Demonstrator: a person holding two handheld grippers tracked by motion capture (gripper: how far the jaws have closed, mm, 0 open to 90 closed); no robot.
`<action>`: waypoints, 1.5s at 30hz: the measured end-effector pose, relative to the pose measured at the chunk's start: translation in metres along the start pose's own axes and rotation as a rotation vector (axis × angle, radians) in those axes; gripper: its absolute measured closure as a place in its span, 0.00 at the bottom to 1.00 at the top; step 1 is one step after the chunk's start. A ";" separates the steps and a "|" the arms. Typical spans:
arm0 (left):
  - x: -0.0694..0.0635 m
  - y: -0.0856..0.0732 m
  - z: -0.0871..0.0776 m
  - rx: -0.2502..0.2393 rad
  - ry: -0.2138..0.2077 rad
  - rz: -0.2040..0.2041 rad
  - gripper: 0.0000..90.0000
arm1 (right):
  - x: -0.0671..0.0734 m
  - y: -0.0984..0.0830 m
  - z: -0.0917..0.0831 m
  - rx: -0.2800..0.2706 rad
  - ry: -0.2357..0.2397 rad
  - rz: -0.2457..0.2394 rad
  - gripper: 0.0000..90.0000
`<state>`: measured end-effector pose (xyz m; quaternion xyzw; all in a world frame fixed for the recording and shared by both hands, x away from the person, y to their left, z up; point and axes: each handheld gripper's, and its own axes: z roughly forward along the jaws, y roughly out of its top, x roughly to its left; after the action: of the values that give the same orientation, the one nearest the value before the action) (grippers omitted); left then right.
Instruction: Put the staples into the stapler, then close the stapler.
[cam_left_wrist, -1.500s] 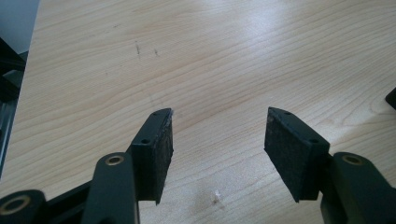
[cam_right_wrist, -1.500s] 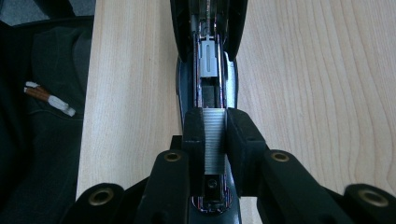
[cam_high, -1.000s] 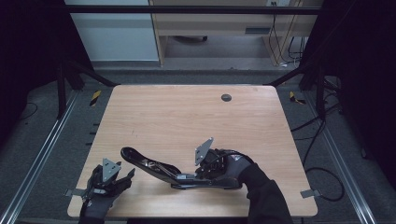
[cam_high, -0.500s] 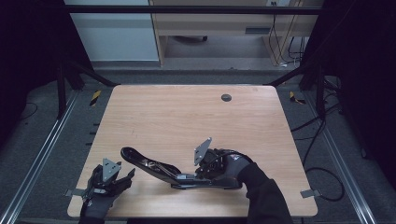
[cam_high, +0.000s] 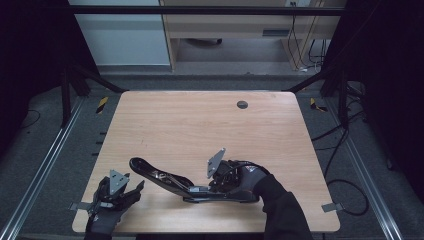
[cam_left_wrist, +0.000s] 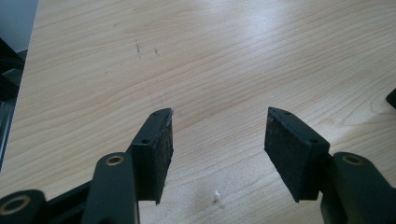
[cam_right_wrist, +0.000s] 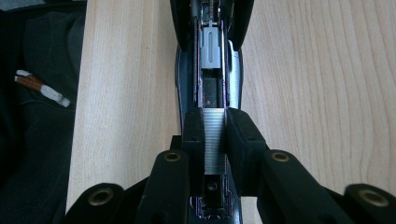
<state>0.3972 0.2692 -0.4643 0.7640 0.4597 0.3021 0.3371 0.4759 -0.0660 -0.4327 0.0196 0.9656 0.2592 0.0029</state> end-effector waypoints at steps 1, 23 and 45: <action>0.000 0.000 0.000 0.000 0.001 0.002 0.46 | 0.000 0.000 0.000 -0.003 -0.003 0.001 0.86; 0.000 0.002 -0.006 -0.039 -0.008 -0.024 0.46 | 0.001 -0.028 -0.037 -0.179 -0.293 0.268 0.77; 0.004 0.004 -0.017 -0.127 -0.025 -0.078 0.44 | 0.024 -0.134 -0.062 -0.344 -0.675 0.700 0.69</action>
<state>0.3874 0.2757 -0.4503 0.7263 0.4650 0.3077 0.4021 0.4460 -0.2118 -0.4463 0.4235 0.7899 0.3790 0.2304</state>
